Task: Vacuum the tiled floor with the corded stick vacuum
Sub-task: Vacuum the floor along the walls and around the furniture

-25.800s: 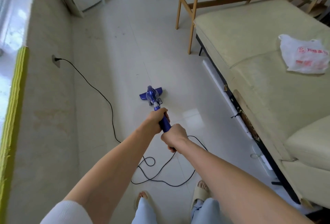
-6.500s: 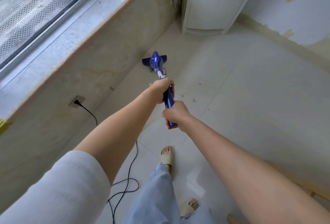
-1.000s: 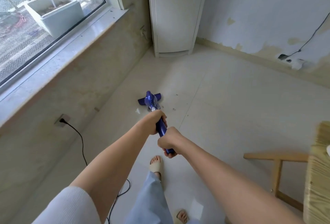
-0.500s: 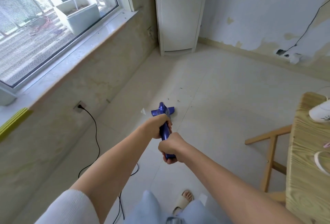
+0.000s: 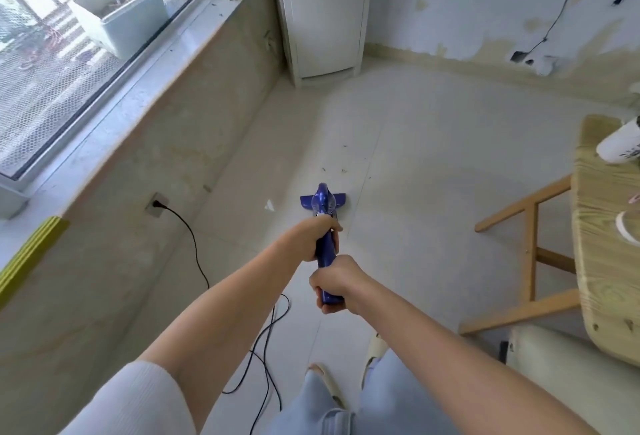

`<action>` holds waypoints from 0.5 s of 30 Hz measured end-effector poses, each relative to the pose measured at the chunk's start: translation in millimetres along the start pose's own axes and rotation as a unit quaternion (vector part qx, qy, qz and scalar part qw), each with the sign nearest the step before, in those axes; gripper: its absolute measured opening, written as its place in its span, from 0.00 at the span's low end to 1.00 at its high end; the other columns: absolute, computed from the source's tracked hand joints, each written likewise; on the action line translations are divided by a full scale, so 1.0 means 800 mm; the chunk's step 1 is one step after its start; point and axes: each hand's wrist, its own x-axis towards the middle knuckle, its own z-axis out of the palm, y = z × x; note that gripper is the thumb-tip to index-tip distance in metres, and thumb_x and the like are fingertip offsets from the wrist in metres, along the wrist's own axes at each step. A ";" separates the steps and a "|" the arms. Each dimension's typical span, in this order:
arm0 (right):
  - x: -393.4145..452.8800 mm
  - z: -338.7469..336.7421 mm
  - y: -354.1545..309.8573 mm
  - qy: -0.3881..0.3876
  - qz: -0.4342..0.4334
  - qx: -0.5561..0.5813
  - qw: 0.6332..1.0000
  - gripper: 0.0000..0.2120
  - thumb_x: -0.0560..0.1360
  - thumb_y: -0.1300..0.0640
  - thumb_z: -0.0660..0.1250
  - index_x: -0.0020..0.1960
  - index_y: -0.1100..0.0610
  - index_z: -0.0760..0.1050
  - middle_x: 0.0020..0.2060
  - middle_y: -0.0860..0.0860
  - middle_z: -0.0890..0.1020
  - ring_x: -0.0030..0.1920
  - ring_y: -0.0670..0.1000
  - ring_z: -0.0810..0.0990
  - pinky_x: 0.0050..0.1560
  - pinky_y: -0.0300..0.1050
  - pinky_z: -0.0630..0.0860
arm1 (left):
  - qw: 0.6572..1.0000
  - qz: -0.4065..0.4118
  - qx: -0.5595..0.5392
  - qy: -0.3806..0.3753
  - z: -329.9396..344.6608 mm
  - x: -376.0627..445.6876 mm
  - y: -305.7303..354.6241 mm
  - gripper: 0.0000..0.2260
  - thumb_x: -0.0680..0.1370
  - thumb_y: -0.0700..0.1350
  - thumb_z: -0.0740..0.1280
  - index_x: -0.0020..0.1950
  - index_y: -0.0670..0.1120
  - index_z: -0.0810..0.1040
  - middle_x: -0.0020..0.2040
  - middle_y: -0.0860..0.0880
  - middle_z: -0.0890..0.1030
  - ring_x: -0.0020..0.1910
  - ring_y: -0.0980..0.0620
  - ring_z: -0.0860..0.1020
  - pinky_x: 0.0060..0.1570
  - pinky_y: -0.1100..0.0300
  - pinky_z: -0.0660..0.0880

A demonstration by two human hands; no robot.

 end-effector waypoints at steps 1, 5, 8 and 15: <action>0.003 0.011 -0.003 0.007 0.001 0.011 1.000 0.11 0.73 0.70 0.60 0.54 0.62 0.69 0.39 0.58 0.74 0.26 0.50 0.73 0.20 0.36 0.72 | 1.000 0.000 -0.008 0.000 -0.009 0.000 0.000 0.10 0.76 0.39 0.64 0.36 0.42 0.69 0.25 0.47 0.72 0.26 0.51 0.70 0.31 0.60 0.70; 0.021 0.033 -0.016 0.012 0.005 0.037 0.999 0.11 0.72 0.71 0.59 0.53 0.63 0.69 0.39 0.58 0.74 0.26 0.50 0.73 0.21 0.36 0.72 | 1.000 0.013 0.002 -0.005 -0.032 0.009 0.009 0.10 0.77 0.42 0.65 0.38 0.42 0.69 0.26 0.47 0.72 0.25 0.51 0.71 0.28 0.60 0.71; 0.041 0.033 -0.037 0.021 0.005 0.037 0.999 0.13 0.72 0.71 0.59 0.55 0.63 0.68 0.40 0.58 0.74 0.26 0.50 0.73 0.21 0.36 0.73 | 0.999 0.013 -0.030 -0.007 -0.045 0.030 0.028 0.06 0.76 0.41 0.67 0.44 0.42 0.70 0.29 0.47 0.73 0.27 0.52 0.71 0.31 0.60 0.73; 0.096 -0.018 -0.107 0.013 0.011 0.064 0.998 0.11 0.72 0.73 0.59 0.51 0.62 0.67 0.40 0.57 0.72 0.30 0.51 0.71 0.21 0.36 0.73 | 0.999 0.029 -0.007 0.010 -0.033 0.080 0.115 0.08 0.76 0.40 0.65 0.38 0.42 0.70 0.29 0.46 0.73 0.28 0.50 0.71 0.35 0.59 0.72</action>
